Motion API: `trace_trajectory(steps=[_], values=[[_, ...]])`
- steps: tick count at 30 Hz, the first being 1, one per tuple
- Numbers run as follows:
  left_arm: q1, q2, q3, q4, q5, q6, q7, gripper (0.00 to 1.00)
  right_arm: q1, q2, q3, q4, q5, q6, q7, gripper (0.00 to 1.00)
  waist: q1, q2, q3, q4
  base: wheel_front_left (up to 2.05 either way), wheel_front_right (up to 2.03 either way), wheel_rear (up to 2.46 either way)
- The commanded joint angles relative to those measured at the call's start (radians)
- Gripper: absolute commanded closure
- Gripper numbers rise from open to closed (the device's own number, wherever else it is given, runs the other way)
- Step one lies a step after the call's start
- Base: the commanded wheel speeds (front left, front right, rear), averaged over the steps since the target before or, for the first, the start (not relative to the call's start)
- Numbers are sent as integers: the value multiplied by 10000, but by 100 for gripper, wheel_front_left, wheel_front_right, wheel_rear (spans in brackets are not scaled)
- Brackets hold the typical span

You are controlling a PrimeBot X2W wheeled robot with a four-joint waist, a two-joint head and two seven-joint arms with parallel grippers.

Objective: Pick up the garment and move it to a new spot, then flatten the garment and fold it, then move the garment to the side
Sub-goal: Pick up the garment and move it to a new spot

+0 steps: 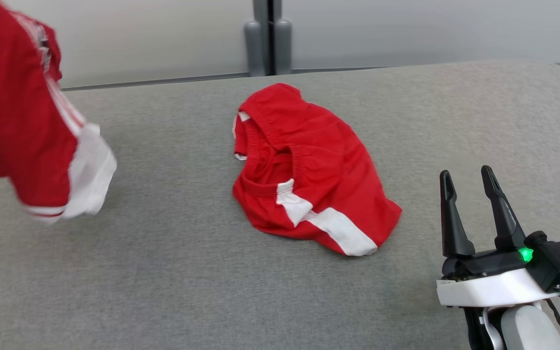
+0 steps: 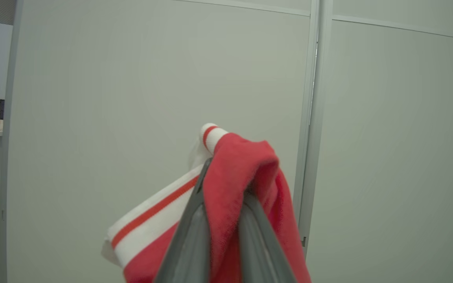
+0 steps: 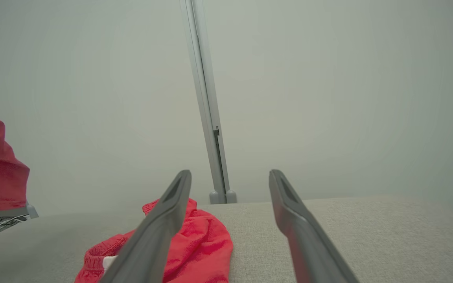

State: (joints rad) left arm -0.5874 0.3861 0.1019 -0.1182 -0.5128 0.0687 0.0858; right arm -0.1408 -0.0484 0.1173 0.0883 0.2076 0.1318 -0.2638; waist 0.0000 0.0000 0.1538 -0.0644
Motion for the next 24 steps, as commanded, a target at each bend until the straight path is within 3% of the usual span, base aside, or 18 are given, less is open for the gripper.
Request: trace_trajectory(steps=[1, 8, 18, 24], values=[[225, 163, 313, 46, 41, 123, -132, 100, 95, -27, -18, 12, -94, -21, -2, 0, 0, 0, -116, 379, 0, 0, 0], [866, 498, 1279, 1536, 112, 244, -1161, 100, 154, -24, -136, 14, -579, -21, -2, 0, 0, 0, 88, 1380, 0, 0, 0], [1070, -616, 1443, 5261, -1155, -342, -1613, 100, -114, -200, -92, -86, -1007, -21, -2, 0, 0, 0, 874, 2006, 0, 0, 0], [745, -818, 982, 7702, -1143, -579, -1332, 100, -245, -411, -80, -210, -1054, -21, -2, 0, 0, 0, 1326, 2093, 0, 0, 0]])
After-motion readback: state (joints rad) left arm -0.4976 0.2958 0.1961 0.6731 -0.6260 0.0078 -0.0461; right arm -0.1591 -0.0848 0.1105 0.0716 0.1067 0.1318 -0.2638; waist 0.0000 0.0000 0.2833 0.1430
